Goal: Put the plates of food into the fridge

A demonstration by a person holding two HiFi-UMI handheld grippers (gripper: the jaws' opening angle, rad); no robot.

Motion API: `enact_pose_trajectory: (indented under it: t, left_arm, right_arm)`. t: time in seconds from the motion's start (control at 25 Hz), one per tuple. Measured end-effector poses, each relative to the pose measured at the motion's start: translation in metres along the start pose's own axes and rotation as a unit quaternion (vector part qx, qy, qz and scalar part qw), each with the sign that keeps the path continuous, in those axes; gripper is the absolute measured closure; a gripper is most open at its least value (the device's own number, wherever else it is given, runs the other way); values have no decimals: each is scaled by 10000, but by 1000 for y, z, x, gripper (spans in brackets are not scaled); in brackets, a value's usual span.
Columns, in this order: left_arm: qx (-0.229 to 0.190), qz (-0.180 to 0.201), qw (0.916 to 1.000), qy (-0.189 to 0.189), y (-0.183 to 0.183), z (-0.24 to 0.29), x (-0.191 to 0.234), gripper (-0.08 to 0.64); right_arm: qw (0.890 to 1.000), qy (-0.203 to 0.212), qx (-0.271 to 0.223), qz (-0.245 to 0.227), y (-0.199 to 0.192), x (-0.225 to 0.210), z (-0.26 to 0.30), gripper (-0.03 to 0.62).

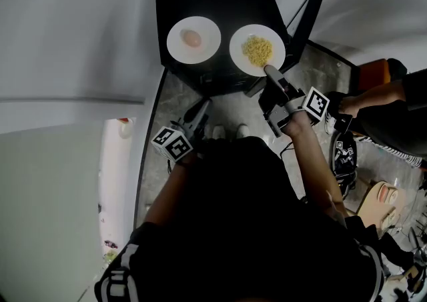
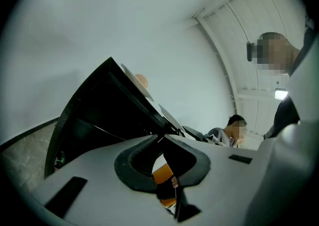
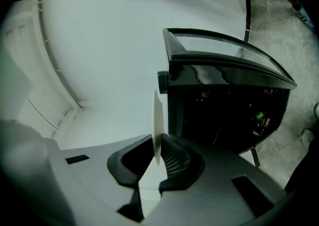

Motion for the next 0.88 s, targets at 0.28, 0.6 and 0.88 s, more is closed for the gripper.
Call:
enact_pose_trajectory:
  t: [0.28,0.6,0.88]
  left_arm:
    - [32,-39,10000,-56,-7,-5,-7,518]
    - [96,-121,9999,-55,-17,-11,-10,529]
    - [60,-125,9998,-155,-23,-26,-11,538]
  right_arm:
    - [10000,10,20,17,-8,3,-13,535]
    - [10000,24,74,46,-21,6,-27,535]
    - [9999,62,113,0,-38,6,-39,535]
Point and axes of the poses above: the fingertips, and each gripper's own axes: z forward along the fingers, x to its left, y out of its top, the point moved 3 cm from there along -z, backward along the fingers, and after that the axes turned 4 degrees about y, right-handed, at the moved point
